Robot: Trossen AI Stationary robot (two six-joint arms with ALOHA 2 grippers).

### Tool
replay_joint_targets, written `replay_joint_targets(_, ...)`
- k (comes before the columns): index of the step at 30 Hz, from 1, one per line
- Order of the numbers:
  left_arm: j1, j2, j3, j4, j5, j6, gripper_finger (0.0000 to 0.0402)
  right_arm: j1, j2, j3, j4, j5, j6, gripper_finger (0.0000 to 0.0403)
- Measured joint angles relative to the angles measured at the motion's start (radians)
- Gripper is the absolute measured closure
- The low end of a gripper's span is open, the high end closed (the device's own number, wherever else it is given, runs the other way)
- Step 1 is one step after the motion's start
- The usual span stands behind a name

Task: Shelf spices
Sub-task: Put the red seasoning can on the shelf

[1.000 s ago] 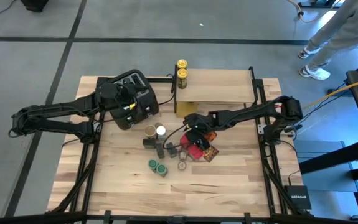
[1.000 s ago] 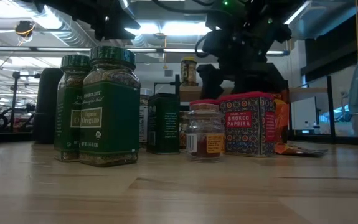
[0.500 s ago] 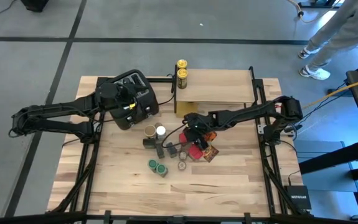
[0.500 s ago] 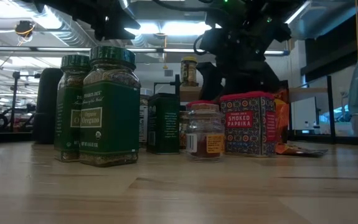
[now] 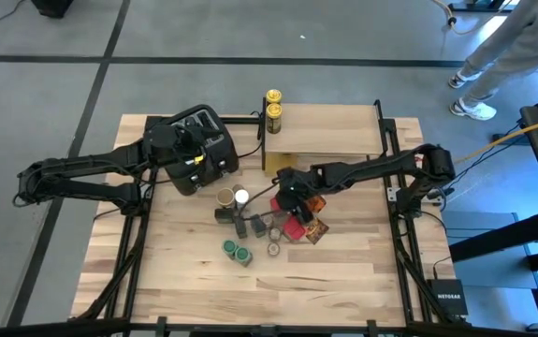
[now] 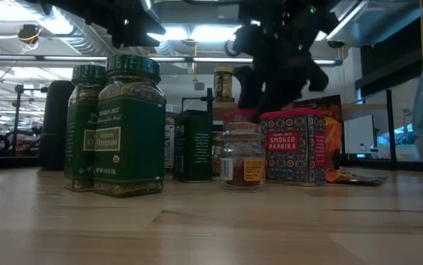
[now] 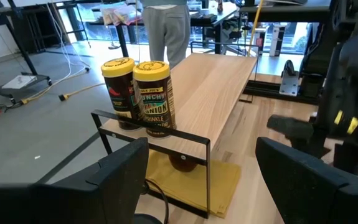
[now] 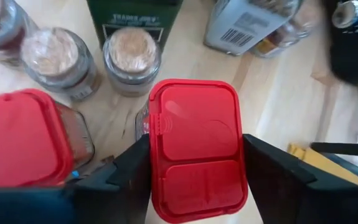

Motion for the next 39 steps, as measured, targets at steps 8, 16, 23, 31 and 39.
replay_joint_targets(8, 0.0, 0.0, 0.0, -0.002, 0.0, 0.0, 0.0112, 0.0, -0.072, 0.101, -0.161, 0.027, 0.07, 0.0186)
replay_joint_targets(16, 0.0, 0.0, 0.0, -0.001, 0.0, 0.0, 0.0112, 0.0, -0.183, 0.166, -0.241, 0.131, 0.085, 0.0187)
replay_joint_targets(23, 0.0, 0.0, 0.0, 0.0, 0.0, 0.0, 0.0112, -0.036, -0.268, 0.196, -0.251, 0.342, 0.094, 0.0187)
replay_joint_targets(31, 0.0, 0.0, 0.0, 0.0, 0.0, 0.0, 0.0112, -0.254, -0.26, 0.208, -0.276, 0.429, 0.151, 0.0188)
replay_joint_targets(39, 0.0, 0.0, 0.0, 0.005, 0.0, 0.0, 0.0112, -0.485, -0.251, 0.208, -0.231, 0.372, 0.428, 0.0188)
